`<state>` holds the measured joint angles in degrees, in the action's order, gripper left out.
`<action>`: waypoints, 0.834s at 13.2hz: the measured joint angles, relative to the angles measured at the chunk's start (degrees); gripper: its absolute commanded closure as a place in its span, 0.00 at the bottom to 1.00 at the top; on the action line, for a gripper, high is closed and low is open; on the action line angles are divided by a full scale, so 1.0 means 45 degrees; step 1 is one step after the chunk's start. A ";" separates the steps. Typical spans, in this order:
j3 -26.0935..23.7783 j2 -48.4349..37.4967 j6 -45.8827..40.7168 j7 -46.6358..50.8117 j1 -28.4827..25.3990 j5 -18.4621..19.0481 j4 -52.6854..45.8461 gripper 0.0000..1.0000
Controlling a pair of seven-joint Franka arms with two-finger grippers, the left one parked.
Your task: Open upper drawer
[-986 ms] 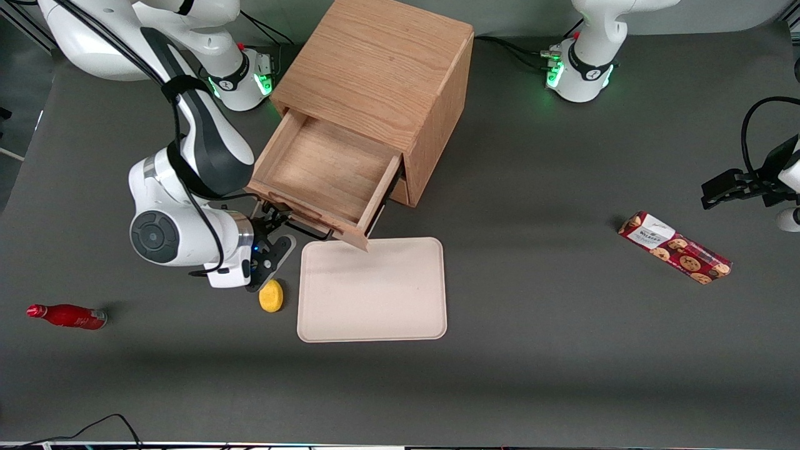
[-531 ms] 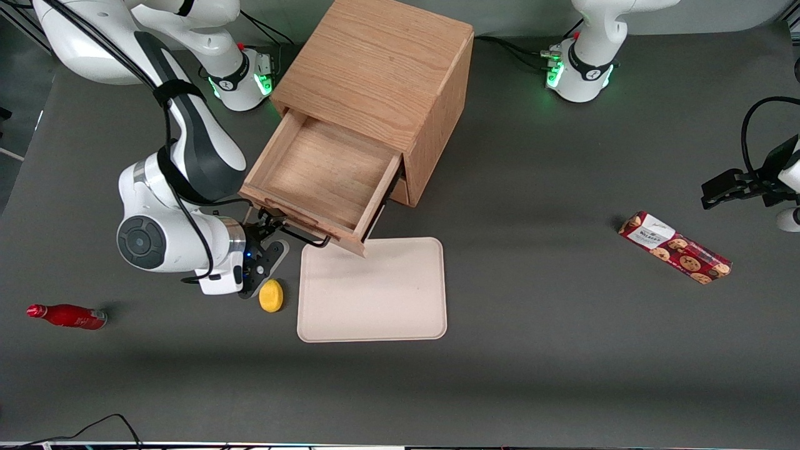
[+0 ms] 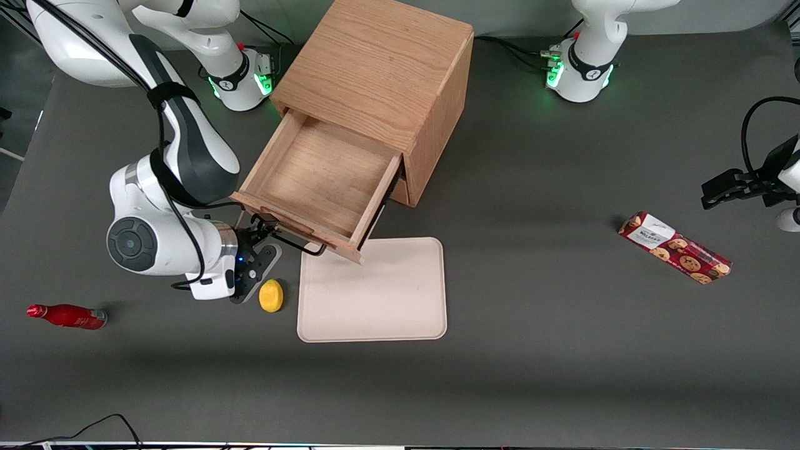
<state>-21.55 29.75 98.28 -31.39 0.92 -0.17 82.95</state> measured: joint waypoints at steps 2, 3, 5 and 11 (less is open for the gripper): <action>-0.0163 0.0009 0.0004 -0.0094 0.0161 0.0155 -0.0032 0.00; -0.0272 0.0018 0.0004 -0.0101 0.0250 0.0274 -0.0054 0.00; -0.0564 0.0076 0.0006 -0.0112 0.0466 0.0406 -0.0122 0.00; -0.0871 -0.0578 -0.0267 -0.0102 0.0673 0.0444 -0.1552 0.00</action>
<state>-25.46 27.15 97.08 -31.85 3.95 1.83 75.97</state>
